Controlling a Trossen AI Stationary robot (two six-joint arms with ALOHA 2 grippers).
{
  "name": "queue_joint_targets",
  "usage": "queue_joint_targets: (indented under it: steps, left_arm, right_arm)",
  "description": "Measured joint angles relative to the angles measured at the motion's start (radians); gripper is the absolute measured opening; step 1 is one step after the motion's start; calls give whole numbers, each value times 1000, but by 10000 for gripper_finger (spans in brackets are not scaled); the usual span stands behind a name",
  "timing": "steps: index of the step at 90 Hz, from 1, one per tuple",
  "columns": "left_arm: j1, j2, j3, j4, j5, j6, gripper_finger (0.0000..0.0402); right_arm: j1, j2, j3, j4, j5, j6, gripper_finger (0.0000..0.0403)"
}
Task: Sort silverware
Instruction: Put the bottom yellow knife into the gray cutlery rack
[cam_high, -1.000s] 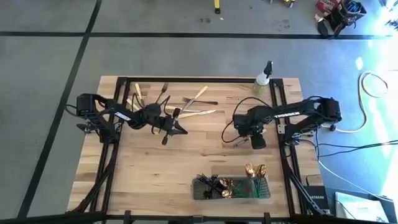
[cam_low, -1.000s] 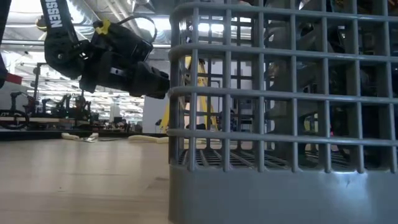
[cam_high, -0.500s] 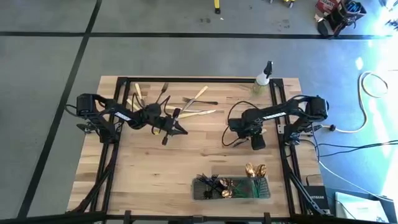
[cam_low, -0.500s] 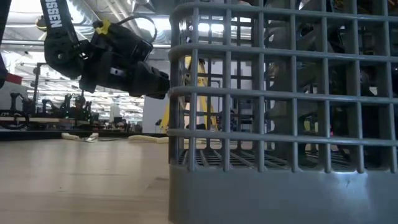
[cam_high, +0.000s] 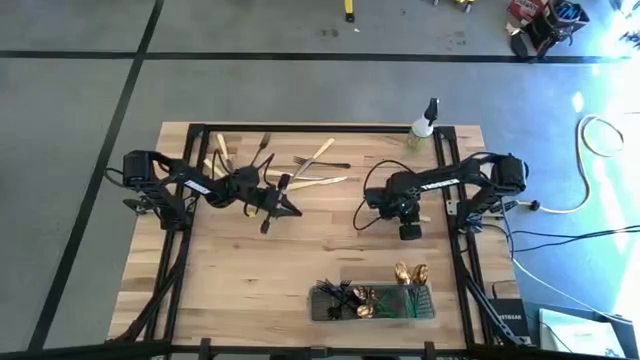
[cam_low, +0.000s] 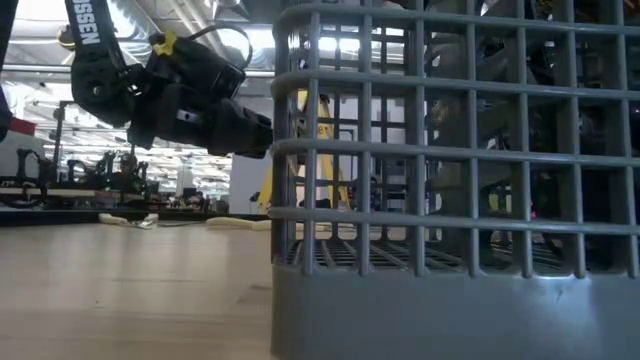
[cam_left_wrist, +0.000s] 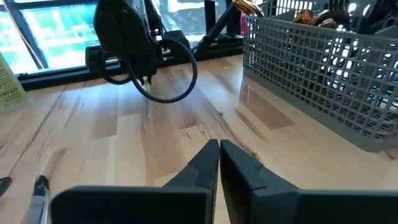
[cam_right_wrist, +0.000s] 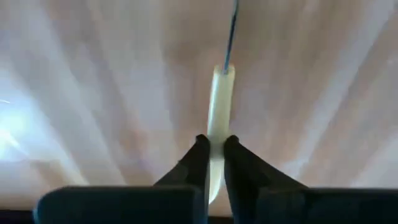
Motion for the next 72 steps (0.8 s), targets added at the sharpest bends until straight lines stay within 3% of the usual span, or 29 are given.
queue_joint_targets:
  steps: [16,31,72]
  left_arm:
    - [-10,0,0,0,2,1,0]
    - [-29,0,0,-1,2,13,0]
    - [-39,0,0,-2,2,30,0]
  right_arm:
    - [0,-21,50,15,-20,23,1]
    - [-1,-42,63,19,-39,75,10]
    - [0,-43,52,123,-33,188,151]
